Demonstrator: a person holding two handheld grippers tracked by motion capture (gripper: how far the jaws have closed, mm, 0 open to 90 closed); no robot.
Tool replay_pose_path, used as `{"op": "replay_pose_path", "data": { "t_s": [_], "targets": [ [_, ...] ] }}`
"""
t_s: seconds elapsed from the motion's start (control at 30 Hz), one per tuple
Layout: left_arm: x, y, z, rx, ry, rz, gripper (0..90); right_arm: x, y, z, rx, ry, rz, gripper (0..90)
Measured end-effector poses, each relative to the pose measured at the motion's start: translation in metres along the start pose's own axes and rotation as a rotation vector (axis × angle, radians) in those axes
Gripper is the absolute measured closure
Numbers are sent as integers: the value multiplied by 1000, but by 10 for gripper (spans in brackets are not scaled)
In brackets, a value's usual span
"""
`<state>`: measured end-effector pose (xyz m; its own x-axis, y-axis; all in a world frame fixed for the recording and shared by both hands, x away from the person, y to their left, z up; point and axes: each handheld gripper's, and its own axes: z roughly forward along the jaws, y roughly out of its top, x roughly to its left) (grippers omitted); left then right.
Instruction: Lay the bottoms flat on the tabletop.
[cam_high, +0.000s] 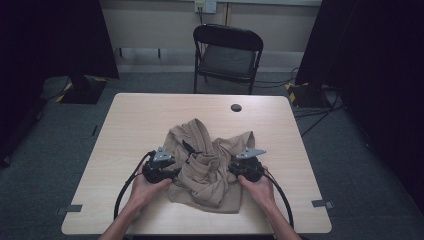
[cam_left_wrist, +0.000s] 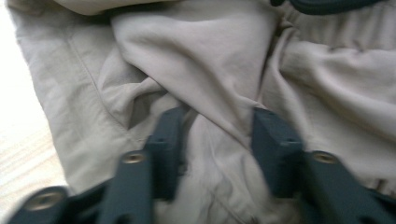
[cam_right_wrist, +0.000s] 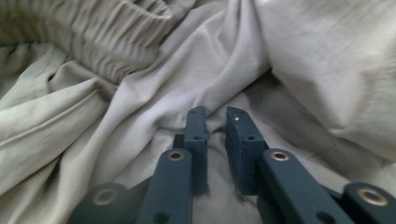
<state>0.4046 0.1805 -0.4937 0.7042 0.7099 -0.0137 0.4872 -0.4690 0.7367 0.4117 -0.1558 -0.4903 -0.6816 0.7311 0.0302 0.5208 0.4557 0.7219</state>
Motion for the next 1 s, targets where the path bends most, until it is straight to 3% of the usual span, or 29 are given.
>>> {"op": "replay_pose_path", "data": {
  "t_s": [0.03, 0.1, 0.2, 0.3, 0.43, 0.47, 0.53, 0.6, 0.8, 0.93, 1.0],
  "targets": [
    [0, -4, -4, -9, -22, 4, 693, 4, -7, -6, -10, 32, 4, 854],
    [1, -8, -7, -19, -28, 12, 750, 8, -13, -10, -14, 50, 6, 874],
    [-3, -9, -11, -1, -55, 17, 776, 14, -21, -19, -9, 74, 9, 883],
    [-9, -11, -16, 22, -53, 51, 796, 24, -28, -26, -8, 88, 9, 885],
    [-15, -24, -26, 4, -122, -12, 803, 35, -37, -36, -1, 108, 9, 879],
    [-16, -26, -30, 14, -129, -9, 804, 36, -39, -38, -1, 106, 8, 866],
    [-18, -29, -34, 23, -143, -29, 796, 39, -39, -42, -12, 105, 6, 812],
    [-17, -29, -37, 15, -146, -23, 772, 39, -36, -46, -46, 120, 18, 764],
    [-6, -12, -46, -91, -137, -79, 733, 51, -17, -48, -139, 180, 9, 577],
    [-1, 1, -37, -121, -132, -97, 681, 58, -5, -35, -147, 225, -12, 429],
    [2, 5, -24, -112, -141, -126, 663, 61, 0, -27, -149, 228, -22, 350]
  ]
}}
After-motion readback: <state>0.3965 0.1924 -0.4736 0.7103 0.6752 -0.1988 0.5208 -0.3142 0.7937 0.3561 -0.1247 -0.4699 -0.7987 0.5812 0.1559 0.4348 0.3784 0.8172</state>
